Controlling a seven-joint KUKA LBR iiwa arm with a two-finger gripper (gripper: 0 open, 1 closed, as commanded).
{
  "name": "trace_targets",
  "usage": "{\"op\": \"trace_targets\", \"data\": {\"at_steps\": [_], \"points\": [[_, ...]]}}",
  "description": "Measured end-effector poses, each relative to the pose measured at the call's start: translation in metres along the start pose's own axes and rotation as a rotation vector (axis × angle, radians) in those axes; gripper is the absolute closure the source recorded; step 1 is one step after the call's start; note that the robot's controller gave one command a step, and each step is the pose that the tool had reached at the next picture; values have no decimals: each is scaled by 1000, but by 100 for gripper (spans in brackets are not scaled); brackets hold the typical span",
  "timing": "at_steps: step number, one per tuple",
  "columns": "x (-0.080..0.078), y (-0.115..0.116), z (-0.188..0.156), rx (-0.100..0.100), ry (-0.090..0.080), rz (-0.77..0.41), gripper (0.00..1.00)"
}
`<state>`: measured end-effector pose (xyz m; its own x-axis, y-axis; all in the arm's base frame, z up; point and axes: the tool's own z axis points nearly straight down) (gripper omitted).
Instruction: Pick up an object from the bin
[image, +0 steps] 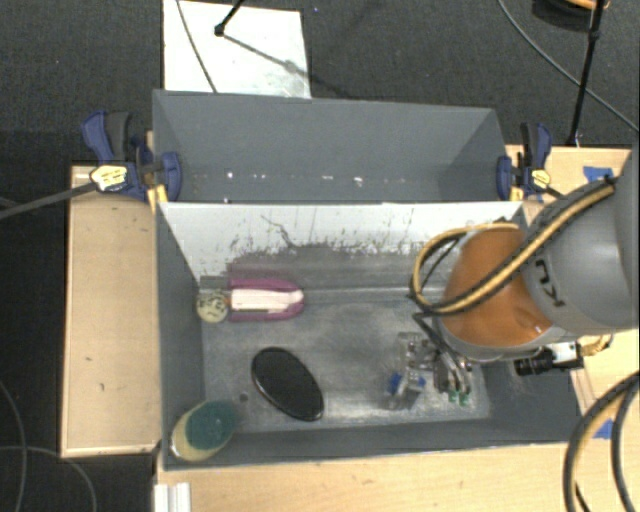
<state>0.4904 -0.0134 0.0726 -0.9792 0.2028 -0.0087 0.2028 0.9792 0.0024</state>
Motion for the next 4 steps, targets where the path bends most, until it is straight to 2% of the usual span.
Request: {"op": "trace_targets", "data": {"at_steps": [1, 2, 3, 4], "points": [[-33, 25, -124, -1, -4, -21, 100], [-30, 23, -119, 2, 6, -23, 0], [-20, -62, -81, 3, 10, -243, 0], [-22, -11, -31, -2, 11, -446, 0]]}}
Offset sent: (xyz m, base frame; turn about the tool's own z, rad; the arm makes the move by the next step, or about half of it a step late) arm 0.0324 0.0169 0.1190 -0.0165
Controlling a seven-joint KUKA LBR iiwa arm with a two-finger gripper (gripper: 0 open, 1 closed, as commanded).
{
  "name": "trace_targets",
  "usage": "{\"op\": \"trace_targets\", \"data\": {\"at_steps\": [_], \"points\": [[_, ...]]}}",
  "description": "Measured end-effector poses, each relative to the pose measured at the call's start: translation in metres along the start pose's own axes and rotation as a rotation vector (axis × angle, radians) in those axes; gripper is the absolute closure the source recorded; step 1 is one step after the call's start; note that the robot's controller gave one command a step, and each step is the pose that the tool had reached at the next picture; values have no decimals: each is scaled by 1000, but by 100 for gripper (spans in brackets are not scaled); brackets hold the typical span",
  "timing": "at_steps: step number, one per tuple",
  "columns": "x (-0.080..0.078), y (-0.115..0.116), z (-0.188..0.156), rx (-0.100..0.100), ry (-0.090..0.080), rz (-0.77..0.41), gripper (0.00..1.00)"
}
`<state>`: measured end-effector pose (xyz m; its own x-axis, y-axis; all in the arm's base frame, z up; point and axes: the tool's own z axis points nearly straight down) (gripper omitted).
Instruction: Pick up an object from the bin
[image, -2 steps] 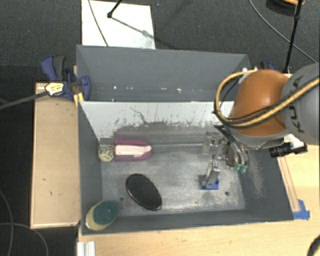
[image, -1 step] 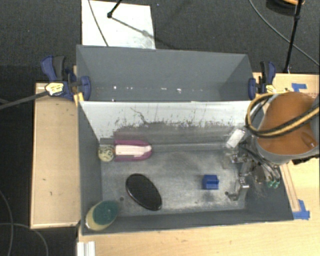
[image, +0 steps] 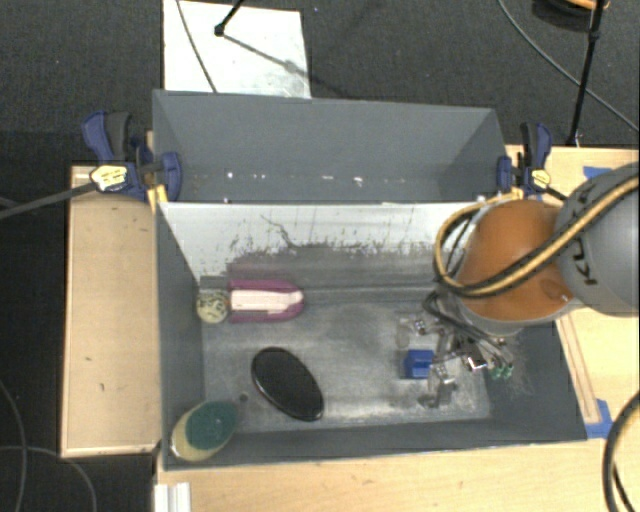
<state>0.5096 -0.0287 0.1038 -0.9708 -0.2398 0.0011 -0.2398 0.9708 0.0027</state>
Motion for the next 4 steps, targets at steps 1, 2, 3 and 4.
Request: {"op": "trace_targets", "data": {"at_steps": [1, 2, 3, 4], "points": [[-12, -51, 22, 5, -5, 99, 0], [27, -11, 34, 1, -3, 140, 0], [26, -13, 34, 3, -4, 137, 100], [22, -20, -168, 6, -13, 129, 100]]}}
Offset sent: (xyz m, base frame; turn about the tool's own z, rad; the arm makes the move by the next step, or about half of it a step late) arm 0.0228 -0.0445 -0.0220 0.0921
